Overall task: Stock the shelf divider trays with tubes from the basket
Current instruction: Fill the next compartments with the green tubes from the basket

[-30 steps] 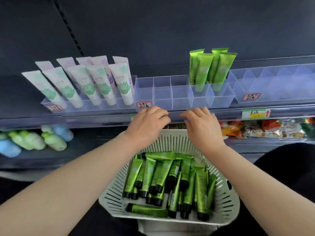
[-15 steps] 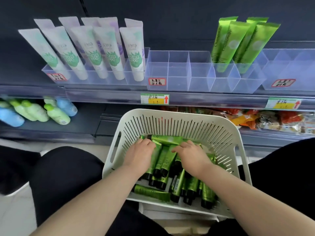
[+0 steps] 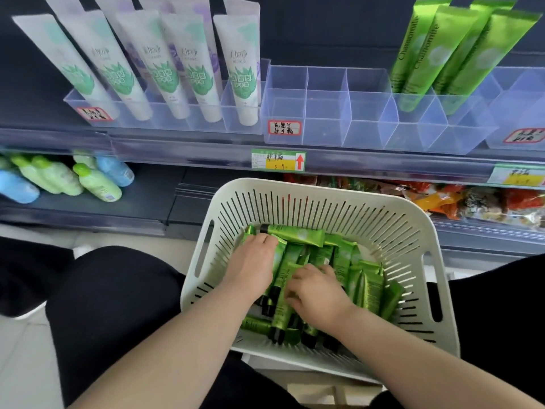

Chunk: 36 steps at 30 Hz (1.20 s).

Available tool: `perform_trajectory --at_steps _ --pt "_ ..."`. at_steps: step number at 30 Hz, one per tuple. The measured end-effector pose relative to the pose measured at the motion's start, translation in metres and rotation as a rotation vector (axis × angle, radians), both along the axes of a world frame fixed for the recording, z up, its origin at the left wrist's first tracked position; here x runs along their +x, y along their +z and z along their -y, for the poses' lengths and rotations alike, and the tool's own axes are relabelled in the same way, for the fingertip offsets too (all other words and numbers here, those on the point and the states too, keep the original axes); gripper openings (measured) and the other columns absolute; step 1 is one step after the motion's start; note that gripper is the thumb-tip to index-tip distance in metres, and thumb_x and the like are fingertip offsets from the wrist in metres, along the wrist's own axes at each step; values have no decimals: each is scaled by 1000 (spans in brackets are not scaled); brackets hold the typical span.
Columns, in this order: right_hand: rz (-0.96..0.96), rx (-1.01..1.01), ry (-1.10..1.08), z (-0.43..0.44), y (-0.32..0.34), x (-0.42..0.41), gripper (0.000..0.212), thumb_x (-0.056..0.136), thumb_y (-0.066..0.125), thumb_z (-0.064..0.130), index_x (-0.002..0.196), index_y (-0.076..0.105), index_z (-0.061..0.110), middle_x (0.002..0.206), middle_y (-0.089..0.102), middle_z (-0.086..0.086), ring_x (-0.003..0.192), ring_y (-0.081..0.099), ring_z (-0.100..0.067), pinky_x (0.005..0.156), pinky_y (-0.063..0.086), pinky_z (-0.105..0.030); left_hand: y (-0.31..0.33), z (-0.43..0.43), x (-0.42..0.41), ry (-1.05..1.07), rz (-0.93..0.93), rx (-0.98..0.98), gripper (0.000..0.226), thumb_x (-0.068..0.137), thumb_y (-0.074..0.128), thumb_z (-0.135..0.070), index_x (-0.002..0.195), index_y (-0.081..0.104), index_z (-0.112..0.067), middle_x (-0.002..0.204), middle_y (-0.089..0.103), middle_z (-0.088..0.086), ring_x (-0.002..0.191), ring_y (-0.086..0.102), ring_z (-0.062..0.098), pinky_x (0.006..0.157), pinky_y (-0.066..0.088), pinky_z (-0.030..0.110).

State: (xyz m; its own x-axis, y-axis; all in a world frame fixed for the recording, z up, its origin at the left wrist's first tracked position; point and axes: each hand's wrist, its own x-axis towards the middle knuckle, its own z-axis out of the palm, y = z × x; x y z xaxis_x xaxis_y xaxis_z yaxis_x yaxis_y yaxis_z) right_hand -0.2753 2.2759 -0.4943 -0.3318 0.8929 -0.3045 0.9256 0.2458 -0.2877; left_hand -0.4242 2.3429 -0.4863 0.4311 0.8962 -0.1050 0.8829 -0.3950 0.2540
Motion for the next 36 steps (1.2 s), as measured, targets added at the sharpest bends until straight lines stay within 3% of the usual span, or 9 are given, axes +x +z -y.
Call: perform_trajectory --at_steps 6,9,16,20,22,28,31,34,36 --pt "83 -86 -203 -15 -12 13 53 94 45 44 142 33 23 147 35 1 140 22 -20 109 23 -47 -2 -3 -5 134 59 -40 37 87 58 -1 121 55 -14 117 57 1 107 51 18 82 51 32" --pt "93 -122 -193 -18 -16 6 54 94 46 45 142 33 22 145 39 -1 139 24 -21 111 20 -48 -1 -4 -8 183 81 -45 36 87 59 -3 121 56 -14 114 57 1 103 52 18 74 44 26" --pt "-226 -206 -497 -24 11 2 66 77 75 34 135 46 22 123 59 1 110 57 -18 85 47 -31 -1 -4 -7 182 61 -87 36 87 60 -5 122 55 -14 117 56 3 105 52 20 79 50 31" --pt "-336 -231 -504 -25 39 17 36 82 71 29 117 67 23 112 66 4 91 60 -9 79 49 -24 -2 -5 -6 164 42 -105 43 83 59 4 122 55 -13 117 56 3 105 53 20 81 51 32" --pt "-374 -209 -500 -30 57 31 29 85 68 29 114 69 24 99 67 7 66 52 0 63 44 -17 -3 -5 -5 157 31 -115 45 81 57 8 122 55 -13 117 56 4 105 53 20 82 51 32" --pt "-456 28 -560 -33 94 70 20 93 58 27 107 70 35 76 65 14 38 44 10 39 32 -8 -2 -12 5 143 91 -138 41 87 56 2 126 52 -11 105 61 4 91 58 18 74 51 31" --pt "-407 110 -575 -30 93 69 24 95 55 26 113 68 35 93 69 12 41 43 12 42 31 -7 -1 -19 17 162 51 -182 41 91 57 -5 130 46 -10 92 62 4 81 61 19 68 54 36" --pt "-400 139 -563 -26 89 63 26 93 58 26 117 66 34 111 69 9 79 62 1 72 49 -20 -5 -21 27 210 -3 -247 41 91 56 -4 128 40 -11 80 60 4 67 60 19 51 48 33" --pt "-391 134 -578 -25 87 63 27 91 61 29 117 66 33 107 69 9 91 63 -8 77 48 -22 -9 -20 31 230 -42 -271 46 90 56 -2 129 36 -12 73 58 2 60 56 15 42 39 28"
